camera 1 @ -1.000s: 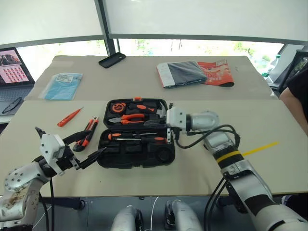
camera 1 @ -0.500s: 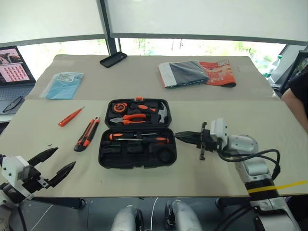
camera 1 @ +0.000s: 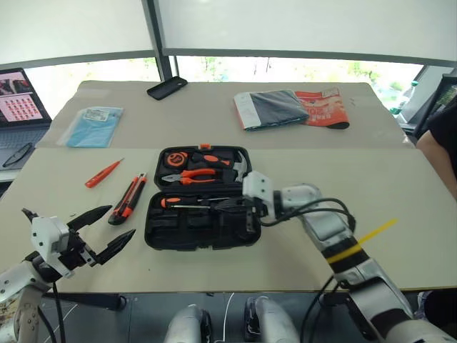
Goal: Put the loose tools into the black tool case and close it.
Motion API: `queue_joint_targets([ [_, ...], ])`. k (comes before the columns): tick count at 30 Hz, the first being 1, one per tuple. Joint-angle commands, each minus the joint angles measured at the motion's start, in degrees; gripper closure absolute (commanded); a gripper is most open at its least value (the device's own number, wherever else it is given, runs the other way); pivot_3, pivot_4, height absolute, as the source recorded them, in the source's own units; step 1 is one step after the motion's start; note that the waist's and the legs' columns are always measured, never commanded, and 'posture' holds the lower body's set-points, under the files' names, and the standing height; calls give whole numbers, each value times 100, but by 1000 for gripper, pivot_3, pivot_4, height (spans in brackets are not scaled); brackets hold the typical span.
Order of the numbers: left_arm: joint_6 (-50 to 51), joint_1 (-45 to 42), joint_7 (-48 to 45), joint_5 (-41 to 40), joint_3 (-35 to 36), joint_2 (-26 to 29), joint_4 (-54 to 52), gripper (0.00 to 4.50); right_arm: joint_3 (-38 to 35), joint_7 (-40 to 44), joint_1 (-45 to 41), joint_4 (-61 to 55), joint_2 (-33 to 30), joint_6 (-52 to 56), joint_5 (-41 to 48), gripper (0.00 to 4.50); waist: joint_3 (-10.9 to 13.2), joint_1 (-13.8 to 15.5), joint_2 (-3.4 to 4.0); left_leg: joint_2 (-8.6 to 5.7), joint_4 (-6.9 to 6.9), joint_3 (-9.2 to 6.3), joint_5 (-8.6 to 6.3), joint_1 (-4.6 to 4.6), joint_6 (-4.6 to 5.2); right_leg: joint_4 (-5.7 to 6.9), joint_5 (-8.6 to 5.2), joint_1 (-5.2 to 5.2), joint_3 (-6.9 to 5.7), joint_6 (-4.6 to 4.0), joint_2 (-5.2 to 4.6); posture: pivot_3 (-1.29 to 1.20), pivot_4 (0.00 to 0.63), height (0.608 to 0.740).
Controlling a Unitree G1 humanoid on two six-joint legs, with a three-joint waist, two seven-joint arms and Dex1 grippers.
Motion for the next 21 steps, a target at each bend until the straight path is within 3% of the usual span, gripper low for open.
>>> queue_joint_targets([
  [1, -47, 47, 38, -26, 60, 0, -145, 0, 6, -113, -260, 25, 157, 150, -102, 4358, 0, 9, 0, 0, -1, -1, 0, 0, 1, 0, 0, 0, -1, 0, 0, 0, 150, 740],
  [13, -51, 63, 114, -19, 17, -45, -197, 0, 626, -151, -387, 409, 88, 200, -997, 4358, 0, 15, 0, -3, 0, -1, -6, 4, -7, 2, 0, 3, -4, -1, -5, 0, 150, 740],
  [18, -46, 47, 139, -11, -6, -54, -210, 0, 716, -115, -402, 436, -44, 707, -1162, 4358, -2, 37, -2, -3, 0, -3, -19, 23, -50, 10, 0, 15, -4, 0, -8, 0, 150, 740],
  [21, -52, 49, 139, -9, -3, -50, -212, 0, 637, -65, -395, 293, -66, 1134, -1031, 4358, -4, 50, -5, -3, 1, -7, -33, 28, -19, 17, 0, 17, -5, 0, -15, 0, 150, 740],
])
